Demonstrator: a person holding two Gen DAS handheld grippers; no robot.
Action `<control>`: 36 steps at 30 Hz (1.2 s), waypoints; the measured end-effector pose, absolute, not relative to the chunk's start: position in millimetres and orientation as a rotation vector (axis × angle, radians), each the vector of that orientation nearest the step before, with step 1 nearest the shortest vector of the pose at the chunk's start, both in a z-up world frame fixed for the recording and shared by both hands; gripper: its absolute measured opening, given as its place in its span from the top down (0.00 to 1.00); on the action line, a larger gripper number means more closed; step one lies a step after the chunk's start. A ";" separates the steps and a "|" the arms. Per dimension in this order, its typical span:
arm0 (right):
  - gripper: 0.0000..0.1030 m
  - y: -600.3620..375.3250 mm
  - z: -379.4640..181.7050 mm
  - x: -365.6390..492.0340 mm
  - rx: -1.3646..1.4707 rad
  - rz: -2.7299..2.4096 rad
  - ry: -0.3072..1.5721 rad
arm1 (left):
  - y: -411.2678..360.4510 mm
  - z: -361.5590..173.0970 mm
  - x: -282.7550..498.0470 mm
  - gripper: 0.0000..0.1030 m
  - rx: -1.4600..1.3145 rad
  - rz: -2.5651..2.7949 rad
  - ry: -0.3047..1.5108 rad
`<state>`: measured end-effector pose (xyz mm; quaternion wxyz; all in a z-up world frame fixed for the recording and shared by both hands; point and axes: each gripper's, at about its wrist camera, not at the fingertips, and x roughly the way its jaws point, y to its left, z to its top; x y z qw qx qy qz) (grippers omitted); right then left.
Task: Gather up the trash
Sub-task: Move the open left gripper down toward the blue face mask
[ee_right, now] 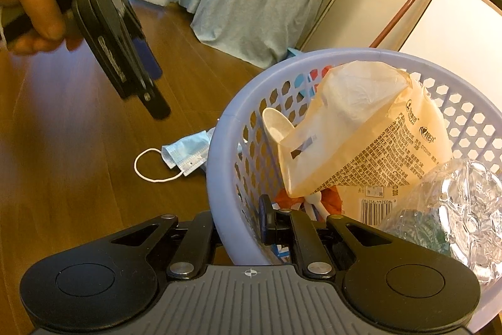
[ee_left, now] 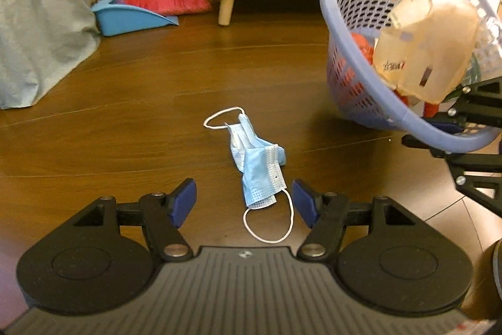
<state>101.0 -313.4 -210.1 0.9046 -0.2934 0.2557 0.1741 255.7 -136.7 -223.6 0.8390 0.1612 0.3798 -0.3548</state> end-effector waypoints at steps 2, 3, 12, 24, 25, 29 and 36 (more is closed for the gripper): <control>0.94 -315.0 -211.8 99.1 -0.612 0.358 0.526 | -142.0 -231.7 260.3 0.39 0.341 -0.752 0.816; 0.94 -315.7 -212.2 98.8 -0.615 0.358 0.526 | -145.5 -236.9 263.2 0.39 0.340 -0.753 0.825; 0.94 -323.1 -212.8 99.0 -0.621 0.359 0.518 | -169.7 -268.9 283.3 0.51 0.302 -0.728 0.878; 0.94 -325.7 -207.5 101.0 -0.607 0.345 0.529 | -179.8 -275.1 287.0 0.94 0.338 -0.669 0.947; 0.94 -325.6 -206.7 101.7 -0.606 0.344 0.529 | -176.0 -272.5 284.6 0.95 0.344 -0.675 0.952; 0.94 -324.2 -203.2 103.3 -0.603 0.337 0.537 | -158.3 -257.4 272.2 0.96 0.372 -0.679 0.953; 0.94 -319.6 -198.5 106.8 -0.607 0.333 0.551 | -123.4 -226.3 241.9 0.97 0.333 -0.670 0.954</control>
